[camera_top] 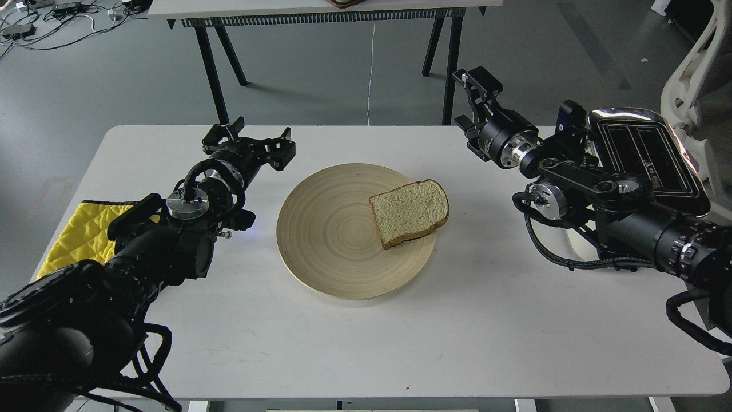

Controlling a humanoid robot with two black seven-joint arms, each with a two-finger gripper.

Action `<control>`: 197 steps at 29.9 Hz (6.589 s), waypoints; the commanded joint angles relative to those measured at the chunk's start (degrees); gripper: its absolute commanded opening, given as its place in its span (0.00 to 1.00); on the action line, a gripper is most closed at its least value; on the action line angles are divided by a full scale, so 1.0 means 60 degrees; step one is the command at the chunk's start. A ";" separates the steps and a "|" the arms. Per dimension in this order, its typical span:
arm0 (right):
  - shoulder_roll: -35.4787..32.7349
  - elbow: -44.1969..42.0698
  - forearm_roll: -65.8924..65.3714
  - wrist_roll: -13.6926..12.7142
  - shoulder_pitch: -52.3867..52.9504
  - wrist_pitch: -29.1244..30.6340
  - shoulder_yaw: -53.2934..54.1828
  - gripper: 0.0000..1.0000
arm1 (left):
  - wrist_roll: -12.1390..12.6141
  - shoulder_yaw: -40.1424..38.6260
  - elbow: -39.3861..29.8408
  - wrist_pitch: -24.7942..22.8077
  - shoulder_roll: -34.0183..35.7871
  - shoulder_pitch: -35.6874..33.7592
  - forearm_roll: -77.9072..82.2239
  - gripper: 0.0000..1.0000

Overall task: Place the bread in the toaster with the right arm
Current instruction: 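Move the right gripper from beside the toaster toward the bread slice on the plate, then close the right gripper on the edge of the bread slice, then lift the bread slice off the plate with the right gripper, raising it high, then lower the held bread slice into the toaster slot with the right gripper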

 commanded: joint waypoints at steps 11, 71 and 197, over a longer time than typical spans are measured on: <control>-0.0255 0.0245 0.0004 -0.0014 -0.0255 -0.0542 -0.1909 0.99 | 0.0001 0.0000 0.0000 0.0001 -0.0009 -0.0015 -0.0001 1.00; 0.0112 0.1094 -0.0831 -0.0482 -0.1032 -0.0952 -0.1953 0.32 | 0.0001 0.0000 0.0000 0.0001 -0.0009 -0.0015 -0.0001 1.00; -0.9087 0.6983 -0.5534 -0.2870 0.3744 -0.2798 -0.4883 0.12 | 0.0001 0.0000 0.0000 0.0001 -0.0009 -0.0015 -0.0001 1.00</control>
